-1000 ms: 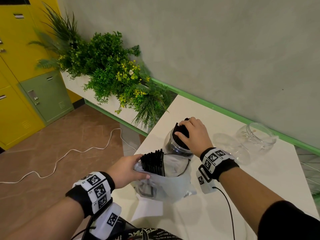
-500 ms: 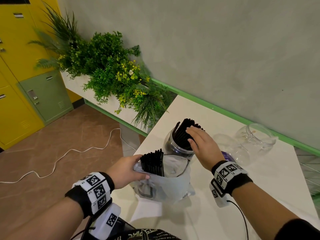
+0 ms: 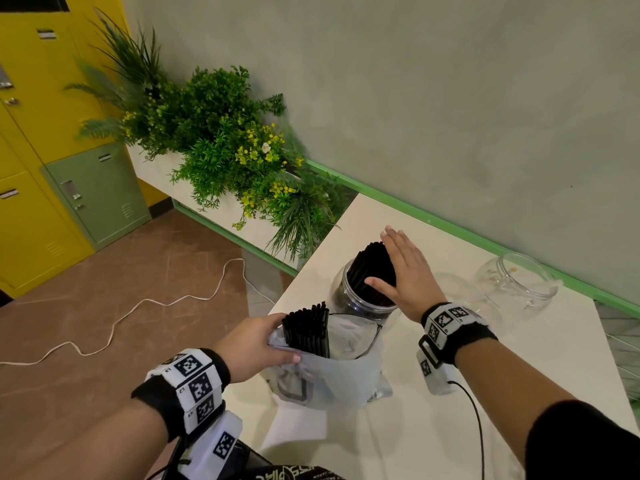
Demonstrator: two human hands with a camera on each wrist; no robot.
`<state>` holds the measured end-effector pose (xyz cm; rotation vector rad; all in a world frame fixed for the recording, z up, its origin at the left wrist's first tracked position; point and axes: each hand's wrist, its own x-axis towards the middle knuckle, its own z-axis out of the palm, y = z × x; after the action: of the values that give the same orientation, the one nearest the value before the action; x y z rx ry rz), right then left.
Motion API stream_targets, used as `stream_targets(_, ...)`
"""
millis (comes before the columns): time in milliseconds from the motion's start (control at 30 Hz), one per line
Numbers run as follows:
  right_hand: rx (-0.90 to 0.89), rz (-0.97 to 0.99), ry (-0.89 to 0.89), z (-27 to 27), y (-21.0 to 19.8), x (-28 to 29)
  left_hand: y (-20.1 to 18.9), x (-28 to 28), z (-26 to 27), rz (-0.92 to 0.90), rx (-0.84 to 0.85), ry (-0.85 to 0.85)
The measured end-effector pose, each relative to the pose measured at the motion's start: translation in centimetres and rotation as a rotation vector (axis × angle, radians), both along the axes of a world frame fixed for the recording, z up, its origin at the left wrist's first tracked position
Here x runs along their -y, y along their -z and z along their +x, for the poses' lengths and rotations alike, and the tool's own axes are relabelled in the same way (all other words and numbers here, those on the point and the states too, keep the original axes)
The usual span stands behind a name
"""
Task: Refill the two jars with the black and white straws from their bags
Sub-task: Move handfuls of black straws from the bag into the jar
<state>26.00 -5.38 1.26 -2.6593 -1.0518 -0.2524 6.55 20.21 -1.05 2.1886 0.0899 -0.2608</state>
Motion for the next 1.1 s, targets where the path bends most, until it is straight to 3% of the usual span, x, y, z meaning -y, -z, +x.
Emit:
stream_targets(200,-0.056,-0.052,-0.044,1.7,-0.9,-2.4,0.0,-0.3,0.1,0.024,-0.021,-0.005)
stream_targets(300,-0.119,-0.084,0.030,1.6,-1.2,-3.2,0.0,-0.3,0.3,0.014,-0.024,-0.015)
stream_targets(500,0.146,-0.053,0.022,2.1,-2.4,-3.9,0.1,-0.2,0.3,0.013,-0.015,0.011)
stream_targets(767,0.166,-0.009,0.056,3.0,-2.2,-4.2,0.3,-0.3,0.2,0.031,-0.010,0.017)
stream_targets(933,0.083,-0.210,-0.031,2.9,-2.5,-5.0,0.3,-0.4,0.4,0.020,0.000,0.022)
stream_targets(1033,0.078,0.040,0.019,2.8,-2.3,-4.9,0.3,-0.3,0.4,0.034,0.001,0.028)
stream_targets(1100,0.079,0.106,0.042,2.8,-2.2,-5.0,0.4,-0.4,0.4,0.030,0.008,0.025)
